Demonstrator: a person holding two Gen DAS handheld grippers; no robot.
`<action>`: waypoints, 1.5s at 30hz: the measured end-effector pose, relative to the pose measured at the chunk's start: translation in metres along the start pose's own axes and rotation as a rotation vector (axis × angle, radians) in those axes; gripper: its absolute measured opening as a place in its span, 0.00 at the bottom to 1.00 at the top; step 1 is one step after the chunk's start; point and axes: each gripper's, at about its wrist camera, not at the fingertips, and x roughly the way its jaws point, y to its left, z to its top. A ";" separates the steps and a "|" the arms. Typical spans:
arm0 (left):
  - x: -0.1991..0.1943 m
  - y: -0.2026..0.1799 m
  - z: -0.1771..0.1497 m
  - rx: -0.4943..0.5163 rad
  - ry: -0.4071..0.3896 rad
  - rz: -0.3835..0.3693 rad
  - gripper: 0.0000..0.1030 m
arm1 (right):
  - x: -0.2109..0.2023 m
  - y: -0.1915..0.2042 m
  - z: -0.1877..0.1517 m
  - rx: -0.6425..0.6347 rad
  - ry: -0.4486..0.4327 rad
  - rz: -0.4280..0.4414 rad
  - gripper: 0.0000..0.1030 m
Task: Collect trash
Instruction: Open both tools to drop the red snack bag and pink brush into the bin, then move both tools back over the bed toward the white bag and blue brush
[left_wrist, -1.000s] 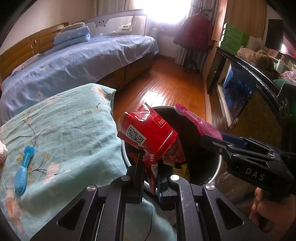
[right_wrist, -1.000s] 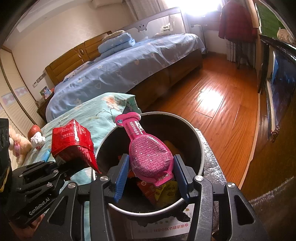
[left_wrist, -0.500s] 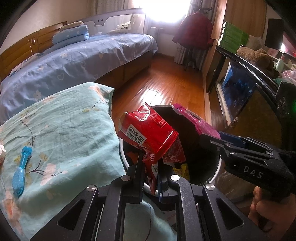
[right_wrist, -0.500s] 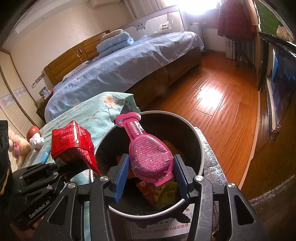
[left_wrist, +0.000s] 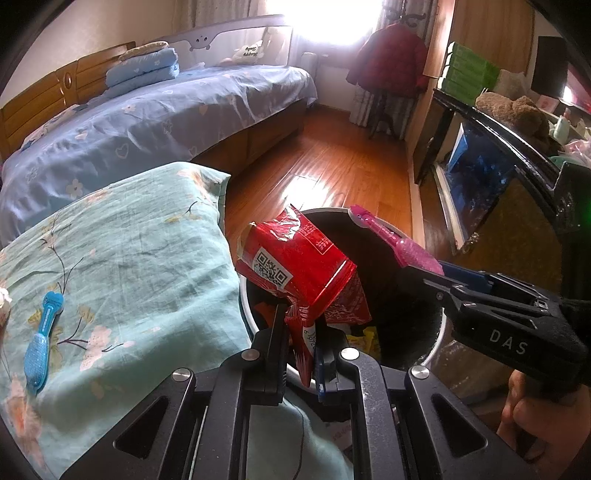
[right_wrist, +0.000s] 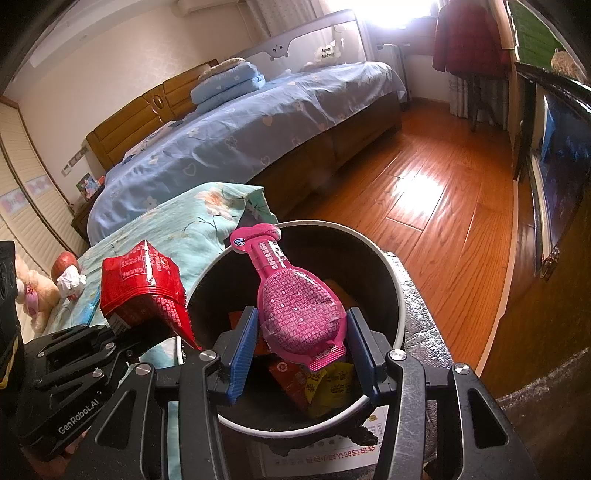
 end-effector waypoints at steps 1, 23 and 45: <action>0.001 0.000 0.000 -0.001 0.001 0.001 0.10 | 0.000 0.000 0.000 0.000 0.001 -0.001 0.48; 0.009 -0.001 0.005 0.012 0.009 -0.006 0.12 | 0.001 -0.005 0.003 0.006 0.003 -0.005 0.48; -0.064 0.067 -0.058 -0.133 -0.069 0.096 0.55 | -0.009 0.047 -0.017 -0.008 -0.008 0.081 0.72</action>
